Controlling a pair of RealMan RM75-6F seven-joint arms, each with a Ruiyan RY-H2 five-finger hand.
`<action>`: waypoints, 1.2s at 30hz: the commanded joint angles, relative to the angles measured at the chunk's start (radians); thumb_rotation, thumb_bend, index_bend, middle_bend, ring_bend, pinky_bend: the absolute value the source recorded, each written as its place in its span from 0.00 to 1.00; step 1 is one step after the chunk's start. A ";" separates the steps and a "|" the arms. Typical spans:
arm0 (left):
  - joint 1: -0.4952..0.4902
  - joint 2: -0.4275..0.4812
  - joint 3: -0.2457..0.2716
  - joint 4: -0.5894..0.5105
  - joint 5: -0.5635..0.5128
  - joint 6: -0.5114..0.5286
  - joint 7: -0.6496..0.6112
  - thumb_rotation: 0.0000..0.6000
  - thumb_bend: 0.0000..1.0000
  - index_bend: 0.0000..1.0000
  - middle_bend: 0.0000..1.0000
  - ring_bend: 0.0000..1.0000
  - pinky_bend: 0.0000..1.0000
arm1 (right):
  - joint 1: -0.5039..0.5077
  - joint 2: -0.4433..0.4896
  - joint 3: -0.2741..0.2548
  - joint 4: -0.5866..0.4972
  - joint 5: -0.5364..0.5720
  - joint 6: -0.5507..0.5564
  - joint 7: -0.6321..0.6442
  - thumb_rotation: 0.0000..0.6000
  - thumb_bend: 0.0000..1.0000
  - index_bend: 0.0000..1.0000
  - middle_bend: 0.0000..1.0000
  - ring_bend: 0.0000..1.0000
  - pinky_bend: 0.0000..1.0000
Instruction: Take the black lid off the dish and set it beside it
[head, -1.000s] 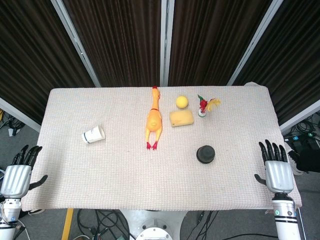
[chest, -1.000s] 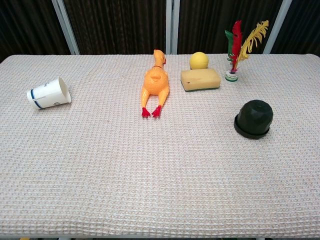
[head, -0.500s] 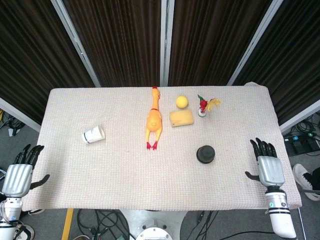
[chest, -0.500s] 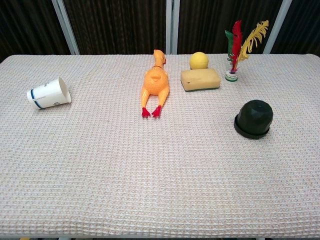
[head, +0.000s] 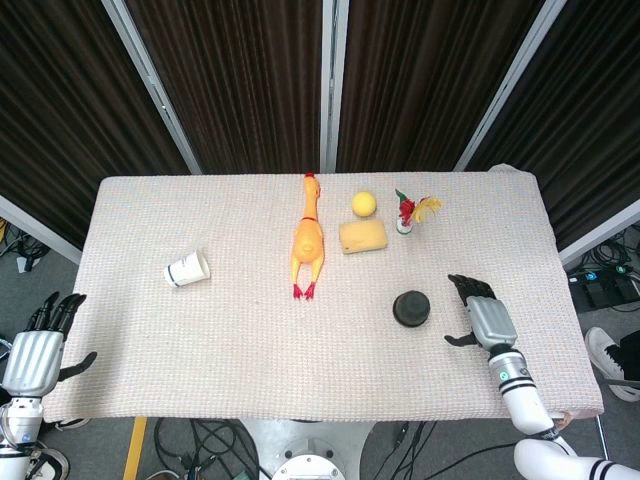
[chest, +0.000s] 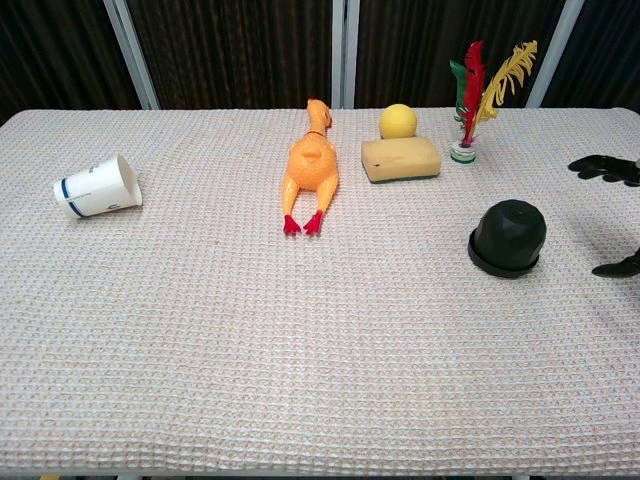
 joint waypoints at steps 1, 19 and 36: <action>0.000 0.003 0.001 -0.002 -0.005 -0.006 0.005 1.00 0.16 0.10 0.10 0.00 0.18 | 0.034 -0.034 0.010 0.035 0.029 -0.046 0.012 1.00 0.04 0.00 0.06 0.00 0.00; 0.009 0.006 0.005 -0.008 -0.009 -0.002 0.010 1.00 0.16 0.10 0.10 0.00 0.18 | 0.112 -0.122 0.011 0.071 0.071 -0.050 -0.050 1.00 0.06 0.00 0.11 0.00 0.00; 0.017 0.014 0.006 -0.009 -0.004 0.010 0.001 1.00 0.16 0.10 0.10 0.00 0.18 | 0.145 -0.165 -0.005 0.106 0.121 -0.047 -0.096 1.00 0.08 0.00 0.15 0.00 0.00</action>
